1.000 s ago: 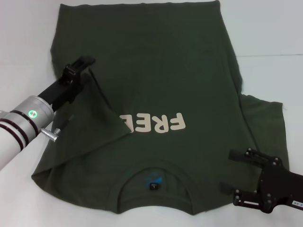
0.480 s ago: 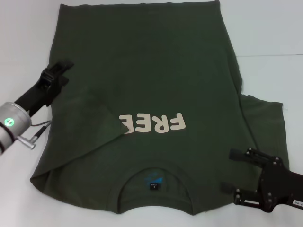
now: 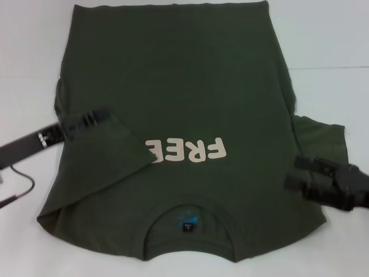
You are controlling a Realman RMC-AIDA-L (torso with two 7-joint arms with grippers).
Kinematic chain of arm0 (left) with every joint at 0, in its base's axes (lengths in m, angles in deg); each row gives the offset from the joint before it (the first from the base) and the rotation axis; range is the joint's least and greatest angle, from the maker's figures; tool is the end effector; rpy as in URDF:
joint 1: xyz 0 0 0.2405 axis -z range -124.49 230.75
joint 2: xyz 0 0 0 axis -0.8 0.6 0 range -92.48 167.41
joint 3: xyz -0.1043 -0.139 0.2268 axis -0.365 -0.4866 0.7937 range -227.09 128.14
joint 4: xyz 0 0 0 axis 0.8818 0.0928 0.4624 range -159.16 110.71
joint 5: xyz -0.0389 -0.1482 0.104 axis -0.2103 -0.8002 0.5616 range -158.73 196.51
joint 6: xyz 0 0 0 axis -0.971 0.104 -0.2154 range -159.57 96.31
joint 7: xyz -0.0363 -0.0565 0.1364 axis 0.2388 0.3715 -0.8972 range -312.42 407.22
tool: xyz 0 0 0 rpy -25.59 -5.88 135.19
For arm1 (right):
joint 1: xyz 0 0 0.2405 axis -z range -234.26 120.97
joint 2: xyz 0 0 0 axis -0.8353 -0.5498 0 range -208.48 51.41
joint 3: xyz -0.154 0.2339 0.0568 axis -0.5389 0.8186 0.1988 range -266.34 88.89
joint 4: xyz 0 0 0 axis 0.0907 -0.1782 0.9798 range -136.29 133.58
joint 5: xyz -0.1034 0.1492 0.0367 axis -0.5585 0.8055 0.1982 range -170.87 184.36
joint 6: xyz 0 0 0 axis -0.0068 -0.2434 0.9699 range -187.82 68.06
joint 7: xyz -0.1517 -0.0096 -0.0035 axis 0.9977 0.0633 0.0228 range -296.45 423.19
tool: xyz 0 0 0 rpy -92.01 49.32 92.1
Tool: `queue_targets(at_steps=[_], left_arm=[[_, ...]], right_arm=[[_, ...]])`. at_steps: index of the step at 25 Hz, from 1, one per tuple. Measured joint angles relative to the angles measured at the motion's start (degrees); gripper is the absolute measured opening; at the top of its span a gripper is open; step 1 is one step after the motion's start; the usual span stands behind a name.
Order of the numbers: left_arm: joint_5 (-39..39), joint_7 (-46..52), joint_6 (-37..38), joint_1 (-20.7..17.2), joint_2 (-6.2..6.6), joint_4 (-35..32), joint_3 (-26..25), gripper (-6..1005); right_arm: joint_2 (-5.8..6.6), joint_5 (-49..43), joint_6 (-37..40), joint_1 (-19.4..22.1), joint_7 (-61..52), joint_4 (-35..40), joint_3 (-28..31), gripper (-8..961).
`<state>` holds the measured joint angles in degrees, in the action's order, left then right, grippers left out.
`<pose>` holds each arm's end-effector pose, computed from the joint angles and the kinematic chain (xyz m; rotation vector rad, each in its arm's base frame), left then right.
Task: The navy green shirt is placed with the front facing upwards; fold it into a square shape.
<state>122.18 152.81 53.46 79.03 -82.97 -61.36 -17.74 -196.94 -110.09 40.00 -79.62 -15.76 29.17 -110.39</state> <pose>-0.2849 0.3314 0.0056 -2.2107 -1.3342 -1.1152 0.3061 0.2736 -0.0020 -2.4947 0.9379 1.0245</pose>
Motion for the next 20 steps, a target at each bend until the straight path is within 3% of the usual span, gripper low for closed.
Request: queue_targets(at_steps=[4, 7, 11, 15, 20], left_arm=[[4.15, -10.61, 7.12, -2.39, -0.74, -5.62, -0.05, 622], [5.53, -18.03, 8.32, -4.65, -1.82, -9.16, 0.08, 622], [6.99, -27.03, 11.19, -7.07, -2.48, -12.48, -0.05, 647], [6.97, -35.78, 14.59, -9.29, -3.35, -15.1, -0.57, 698], [8.33, -40.36, 15.61, -9.89, -3.55, -15.2, -0.83, 792]], right_arm=[[0.5, -1.58, -0.13, -2.04, -15.12, 6.94, -1.5, 883], [1.77, -3.84, 0.56, -3.8, -28.7, 11.93, -2.81, 883], [4.36, -6.4, 2.41, -5.92, -46.67, 17.17, -4.69, 884], [7.92, -10.44, 2.31, -7.93, -61.37, 19.46, -7.12, 884], [11.7, -20.42, 0.13, -10.97, -72.23, 19.92, -7.96, 883]])
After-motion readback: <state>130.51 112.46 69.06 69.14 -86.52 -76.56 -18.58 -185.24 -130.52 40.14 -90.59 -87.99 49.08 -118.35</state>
